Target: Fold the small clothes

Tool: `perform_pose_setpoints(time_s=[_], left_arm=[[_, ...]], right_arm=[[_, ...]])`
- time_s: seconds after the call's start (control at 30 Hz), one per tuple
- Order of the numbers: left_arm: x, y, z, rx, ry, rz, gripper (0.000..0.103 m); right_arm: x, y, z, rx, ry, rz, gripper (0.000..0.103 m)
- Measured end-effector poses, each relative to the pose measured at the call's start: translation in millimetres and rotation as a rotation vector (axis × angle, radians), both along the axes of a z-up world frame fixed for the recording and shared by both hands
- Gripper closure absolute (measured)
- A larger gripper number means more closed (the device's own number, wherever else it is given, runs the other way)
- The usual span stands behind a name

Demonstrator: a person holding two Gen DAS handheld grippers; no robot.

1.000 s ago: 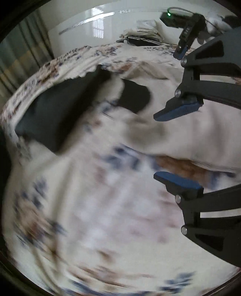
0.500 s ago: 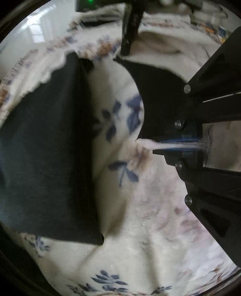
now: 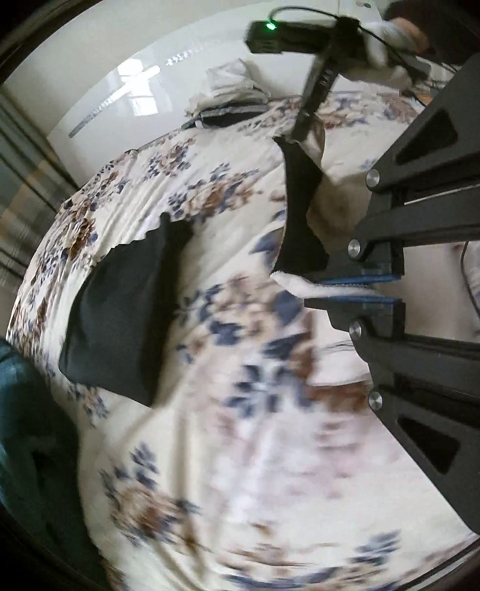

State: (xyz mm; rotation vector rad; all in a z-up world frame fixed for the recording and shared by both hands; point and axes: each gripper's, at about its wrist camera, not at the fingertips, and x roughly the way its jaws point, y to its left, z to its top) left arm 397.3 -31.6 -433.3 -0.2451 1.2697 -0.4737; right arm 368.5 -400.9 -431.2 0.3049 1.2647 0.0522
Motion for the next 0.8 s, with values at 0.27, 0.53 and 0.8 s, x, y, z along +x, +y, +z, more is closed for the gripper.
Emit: perform_pose_setpoints(time_s=[0.27,0.53,0.8], left_arm=[[-96,27,-50,0.046,0.160,0.060,0.096],[-152,61,-57,0.027,0.282,0.100,0.052],[-103,50,-12,-0.033,0.152,0.152,0.046]], right_arm=[[-124,3,-42,0.066,0.084,0.017,0.099],[-170,-7,-83,0.057,0.281,0.097,0.088],[-178,-64,-36,0.161,0.187,-0.165,0.062]])
